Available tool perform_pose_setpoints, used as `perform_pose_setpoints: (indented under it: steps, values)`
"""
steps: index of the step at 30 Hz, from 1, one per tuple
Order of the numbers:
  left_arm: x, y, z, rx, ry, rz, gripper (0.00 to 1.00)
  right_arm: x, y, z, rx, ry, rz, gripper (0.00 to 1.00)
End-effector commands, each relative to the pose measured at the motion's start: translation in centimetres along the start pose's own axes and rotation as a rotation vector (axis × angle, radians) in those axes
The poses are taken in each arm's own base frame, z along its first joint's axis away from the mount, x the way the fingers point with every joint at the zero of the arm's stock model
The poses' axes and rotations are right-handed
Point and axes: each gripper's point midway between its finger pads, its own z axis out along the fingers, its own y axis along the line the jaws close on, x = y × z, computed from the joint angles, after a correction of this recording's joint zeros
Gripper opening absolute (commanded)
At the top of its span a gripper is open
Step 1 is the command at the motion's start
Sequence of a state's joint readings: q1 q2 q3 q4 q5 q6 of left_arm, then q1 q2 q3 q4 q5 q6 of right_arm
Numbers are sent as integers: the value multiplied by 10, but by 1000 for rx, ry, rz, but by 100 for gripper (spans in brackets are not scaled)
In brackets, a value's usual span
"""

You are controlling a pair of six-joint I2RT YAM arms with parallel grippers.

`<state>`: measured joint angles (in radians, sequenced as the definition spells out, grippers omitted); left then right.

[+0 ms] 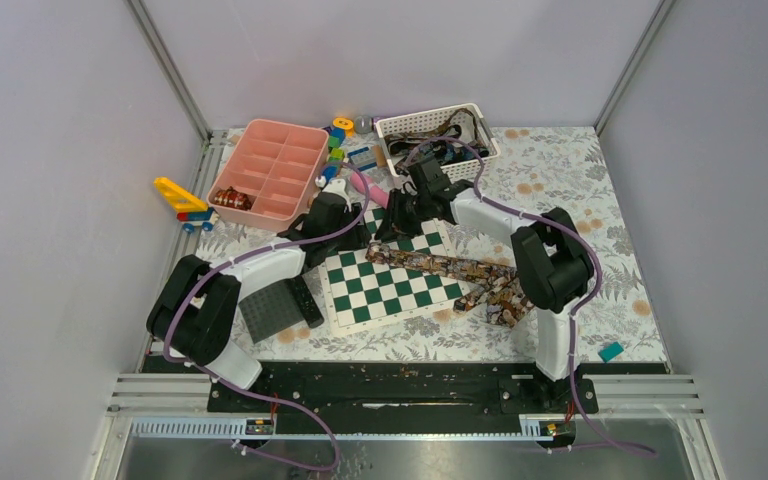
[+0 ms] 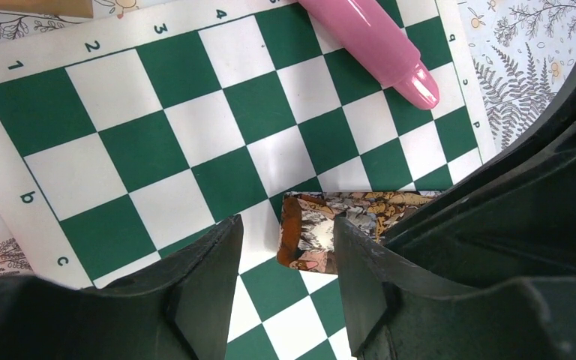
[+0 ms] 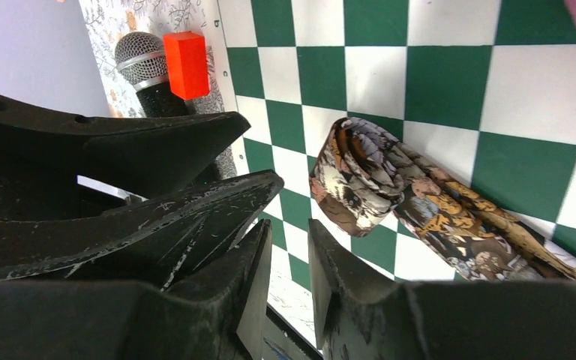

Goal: Roll the ties
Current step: Roll the tie at the center of the board.

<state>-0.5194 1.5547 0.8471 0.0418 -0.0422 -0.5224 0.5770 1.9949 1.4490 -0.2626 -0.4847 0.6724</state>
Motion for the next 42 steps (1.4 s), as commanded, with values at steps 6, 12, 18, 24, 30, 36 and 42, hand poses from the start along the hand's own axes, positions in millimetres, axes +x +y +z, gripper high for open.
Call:
perform_pose_setpoints:
  steps: [6, 12, 18, 24, 30, 36, 42]
  values:
    - [-17, -2, -2, 12, -69, -20, 50, 9, -7, 14, 19, 23, 29, 31]
    - [-16, -2, -1, 14, -67, -21, 50, 13, -25, 21, 83, 26, 52, 29]
    - [-15, -5, 3, 28, -64, -28, 50, 14, -45, 25, 166, 4, 73, 27]
    - [-11, -8, 8, 51, -57, -33, 50, 17, -60, 30, 210, 1, 101, 27]
    - [3, -14, 12, 113, -35, -50, 52, 20, -67, 32, 233, -1, 108, 27]
    - [13, -19, 15, 156, -17, -71, 57, 22, -68, 32, 236, 2, 113, 27]
    - [25, -24, 18, 206, 12, -115, 59, 22, -69, 31, 238, 2, 116, 27]
